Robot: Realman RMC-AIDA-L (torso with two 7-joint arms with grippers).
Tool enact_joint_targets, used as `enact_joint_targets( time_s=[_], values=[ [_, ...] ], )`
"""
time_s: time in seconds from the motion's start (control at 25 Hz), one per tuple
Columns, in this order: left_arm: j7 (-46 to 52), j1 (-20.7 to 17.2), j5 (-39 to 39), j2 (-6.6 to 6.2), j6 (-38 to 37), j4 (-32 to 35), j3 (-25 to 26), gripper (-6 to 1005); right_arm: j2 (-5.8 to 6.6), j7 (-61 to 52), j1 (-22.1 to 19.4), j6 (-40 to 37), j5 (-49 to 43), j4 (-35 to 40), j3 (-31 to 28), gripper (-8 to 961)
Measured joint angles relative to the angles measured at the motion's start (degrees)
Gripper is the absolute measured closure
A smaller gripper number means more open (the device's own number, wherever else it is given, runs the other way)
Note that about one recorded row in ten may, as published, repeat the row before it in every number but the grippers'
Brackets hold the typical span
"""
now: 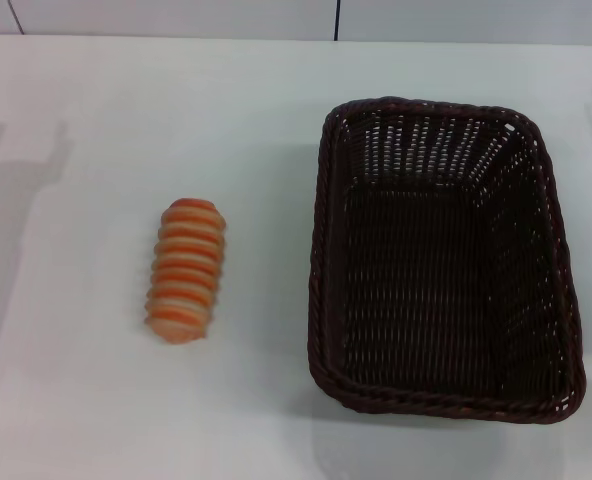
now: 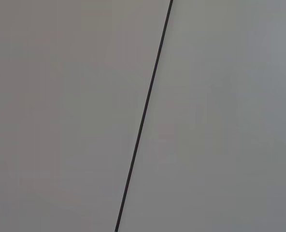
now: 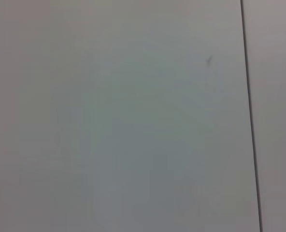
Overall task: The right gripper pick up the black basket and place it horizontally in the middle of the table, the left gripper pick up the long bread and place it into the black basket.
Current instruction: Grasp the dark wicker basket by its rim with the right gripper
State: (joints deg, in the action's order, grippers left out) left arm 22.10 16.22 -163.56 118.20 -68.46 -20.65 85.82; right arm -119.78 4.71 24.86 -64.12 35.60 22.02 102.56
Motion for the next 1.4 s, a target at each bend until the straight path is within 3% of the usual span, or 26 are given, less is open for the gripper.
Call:
enact_joint_targets(
  time_s=[0.68, 0.96, 1.12, 1.4],
  values=[
    [0.3, -0.8, 0.0, -0.57, 0.1, 0.0, -0.5, 129, -0.11, -4.3, 0.0, 1.7, 2.2, 0.5, -0.3, 194],
    [0.4, -0.9, 0.0, -0.83, 0.0, 0.0, -1.3, 129, 0.30, -3.7, -3.2, 11.1, 4.6, 10.0, -0.3, 194],
    [0.4, -1.4, 0.0, -0.86, 0.0, -0.3, -1.3, 129, 0.28, 3.7, -5.6, 14.4, 5.6, 15.5, -0.9, 193],
    [0.4, -1.6, 0.1, -0.52, -0.8, -0.5, -1.0, 129, 0.34, 25.8, -8.5, 23.9, 17.9, 28.7, -0.7, 193]
  ],
)
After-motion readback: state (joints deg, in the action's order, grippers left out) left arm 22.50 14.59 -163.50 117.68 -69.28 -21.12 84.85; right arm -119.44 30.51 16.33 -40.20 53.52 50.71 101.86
